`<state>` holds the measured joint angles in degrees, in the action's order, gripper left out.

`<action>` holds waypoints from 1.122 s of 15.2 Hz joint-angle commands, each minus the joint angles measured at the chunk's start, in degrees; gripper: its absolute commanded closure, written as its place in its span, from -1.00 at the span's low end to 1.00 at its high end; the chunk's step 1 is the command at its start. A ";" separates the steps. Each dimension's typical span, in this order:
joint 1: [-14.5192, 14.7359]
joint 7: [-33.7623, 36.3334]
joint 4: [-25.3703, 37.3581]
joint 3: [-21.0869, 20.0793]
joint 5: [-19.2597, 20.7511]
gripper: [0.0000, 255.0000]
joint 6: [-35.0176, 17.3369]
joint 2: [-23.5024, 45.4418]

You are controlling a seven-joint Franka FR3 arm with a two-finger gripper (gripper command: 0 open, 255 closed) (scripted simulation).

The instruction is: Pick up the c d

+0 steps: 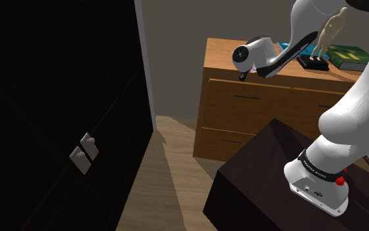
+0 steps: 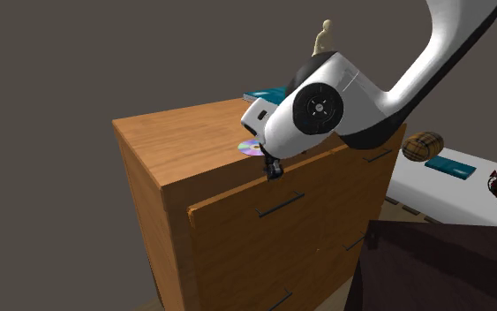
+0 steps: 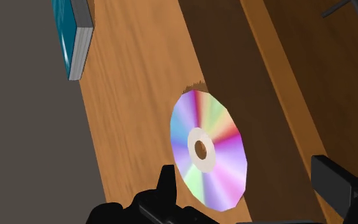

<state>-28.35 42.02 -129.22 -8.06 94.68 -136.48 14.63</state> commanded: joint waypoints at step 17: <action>-0.24 -2.62 -0.23 -0.12 -2.00 1.00 -0.36 -2.09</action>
<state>-28.56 40.25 -129.38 -8.12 93.36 -136.77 13.18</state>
